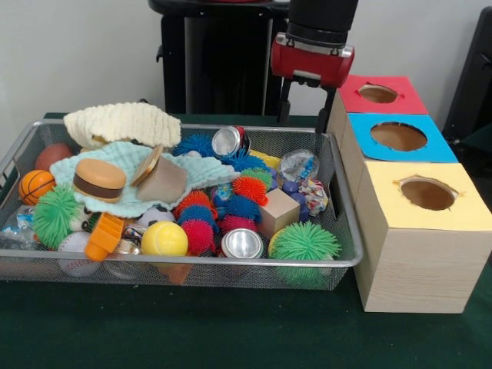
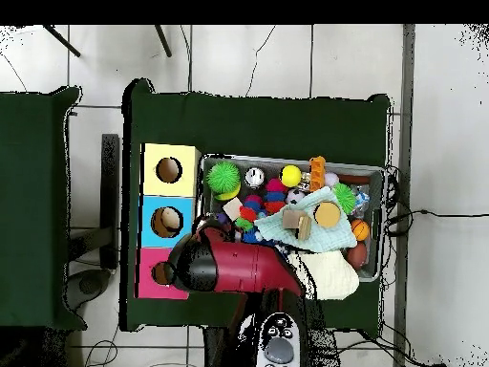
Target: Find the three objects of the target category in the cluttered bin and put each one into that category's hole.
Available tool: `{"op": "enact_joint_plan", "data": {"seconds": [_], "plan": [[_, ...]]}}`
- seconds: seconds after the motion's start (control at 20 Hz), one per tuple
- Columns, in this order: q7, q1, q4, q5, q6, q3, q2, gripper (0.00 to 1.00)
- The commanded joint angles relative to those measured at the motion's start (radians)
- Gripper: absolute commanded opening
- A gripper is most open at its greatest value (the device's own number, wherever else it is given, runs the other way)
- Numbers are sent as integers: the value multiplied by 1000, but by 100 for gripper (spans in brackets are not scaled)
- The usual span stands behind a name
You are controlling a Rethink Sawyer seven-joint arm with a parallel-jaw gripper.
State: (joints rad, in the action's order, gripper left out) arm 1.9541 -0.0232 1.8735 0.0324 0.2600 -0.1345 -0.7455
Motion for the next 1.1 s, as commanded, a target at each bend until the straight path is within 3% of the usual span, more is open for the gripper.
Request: {"op": "enact_joint_plan", "data": {"seconds": [0.05, 0.3, 0.7, 1.1], "plan": [[228, -13, 186, -9, -145, 37, 33, 100], [234, 6, 249, -18, -189, 27, 21, 100], [211, 10, 258, -31, -212, 31, 33, 100], [198, 59, 241, -25, -225, -13, 49, 100]]}}
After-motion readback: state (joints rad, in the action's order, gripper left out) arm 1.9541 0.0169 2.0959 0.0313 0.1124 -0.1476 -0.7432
